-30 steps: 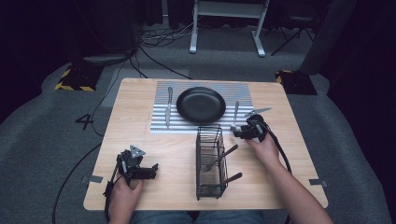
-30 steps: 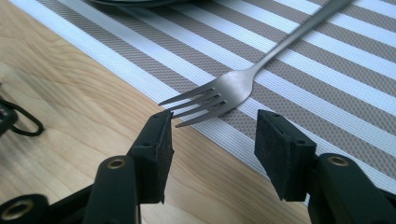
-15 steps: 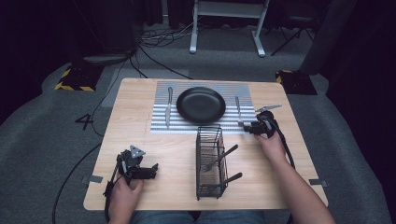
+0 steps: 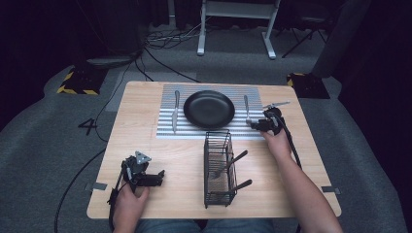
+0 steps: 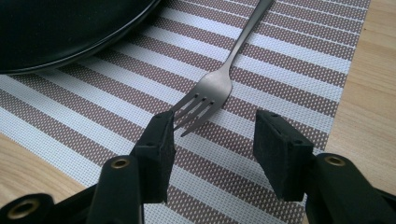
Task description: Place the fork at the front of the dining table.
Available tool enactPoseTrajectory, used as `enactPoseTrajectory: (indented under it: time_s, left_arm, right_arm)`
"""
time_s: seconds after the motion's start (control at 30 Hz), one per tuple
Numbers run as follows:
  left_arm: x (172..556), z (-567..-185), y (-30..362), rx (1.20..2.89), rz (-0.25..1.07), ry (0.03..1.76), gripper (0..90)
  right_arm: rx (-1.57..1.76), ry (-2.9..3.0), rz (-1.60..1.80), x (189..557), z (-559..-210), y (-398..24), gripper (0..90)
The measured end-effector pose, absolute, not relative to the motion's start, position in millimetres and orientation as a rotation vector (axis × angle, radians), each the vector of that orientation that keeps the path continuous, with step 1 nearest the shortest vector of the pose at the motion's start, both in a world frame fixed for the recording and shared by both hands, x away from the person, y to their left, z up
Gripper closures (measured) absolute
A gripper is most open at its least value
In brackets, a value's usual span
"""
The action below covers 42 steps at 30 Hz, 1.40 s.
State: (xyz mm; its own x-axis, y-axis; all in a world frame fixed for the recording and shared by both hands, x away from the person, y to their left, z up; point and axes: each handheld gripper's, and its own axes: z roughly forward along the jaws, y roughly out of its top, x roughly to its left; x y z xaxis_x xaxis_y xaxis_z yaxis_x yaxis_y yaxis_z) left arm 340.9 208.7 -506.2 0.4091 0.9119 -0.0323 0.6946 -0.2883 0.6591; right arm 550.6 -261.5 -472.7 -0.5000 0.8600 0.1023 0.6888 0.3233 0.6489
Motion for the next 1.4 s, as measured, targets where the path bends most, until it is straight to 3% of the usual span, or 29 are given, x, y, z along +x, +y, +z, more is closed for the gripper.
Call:
enactPoseTrajectory:
  time_s: [0.33,0.77,0.93,1.4]
  left_arm:
    - [340.9,-506.2,208.7,2.072,0.473,1.36,0.2]
    - [341.0,-506.2,208.7,2.073,0.473,1.36,0.2]
    - [341.0,-506.2,208.7,2.073,0.473,1.36,0.2]
    - [341.0,-506.2,208.7,2.073,0.473,1.36,0.2]
  right_arm:
    - [1.352,2.313,1.014,530.6,-450.7,-266.7,46.8]
    - [1.153,2.3,1.082,463.2,-404.1,-277.9,38.1]
    - [1.132,2.318,1.075,440.3,-401.9,-287.7,33.7]
    - [1.161,2.404,1.206,398.3,-415.7,-333.3,34.8]
